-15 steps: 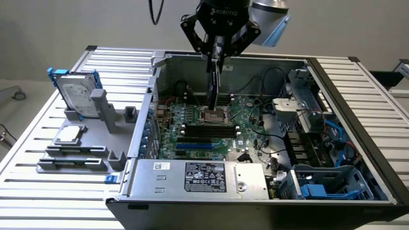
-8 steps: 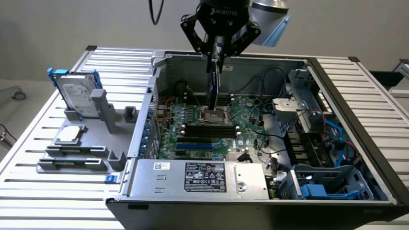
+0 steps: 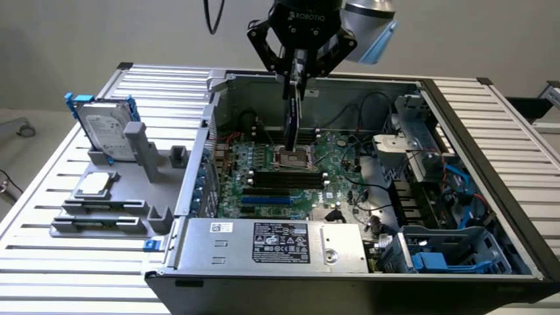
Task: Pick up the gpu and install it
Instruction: 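Insert the gpu into the slot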
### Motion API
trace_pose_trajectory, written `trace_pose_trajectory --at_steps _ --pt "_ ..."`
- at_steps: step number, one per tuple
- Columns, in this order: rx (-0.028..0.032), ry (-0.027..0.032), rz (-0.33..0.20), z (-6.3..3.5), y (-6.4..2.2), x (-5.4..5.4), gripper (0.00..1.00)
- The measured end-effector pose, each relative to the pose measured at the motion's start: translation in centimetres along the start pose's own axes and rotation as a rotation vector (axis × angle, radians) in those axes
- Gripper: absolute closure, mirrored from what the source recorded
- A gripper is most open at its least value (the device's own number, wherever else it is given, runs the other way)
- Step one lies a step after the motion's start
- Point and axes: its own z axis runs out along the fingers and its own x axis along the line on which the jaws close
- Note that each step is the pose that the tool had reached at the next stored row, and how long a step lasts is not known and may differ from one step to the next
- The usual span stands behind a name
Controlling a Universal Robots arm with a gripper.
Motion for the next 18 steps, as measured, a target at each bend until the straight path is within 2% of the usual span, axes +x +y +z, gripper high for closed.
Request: trace_pose_trajectory --at_steps 2,18 --pt "0.0003 -0.0001 -0.018 0.02 0.00 0.0 0.74" --pt "0.0158 -0.0065 -0.308 1.19 0.00 -0.1 0.74"
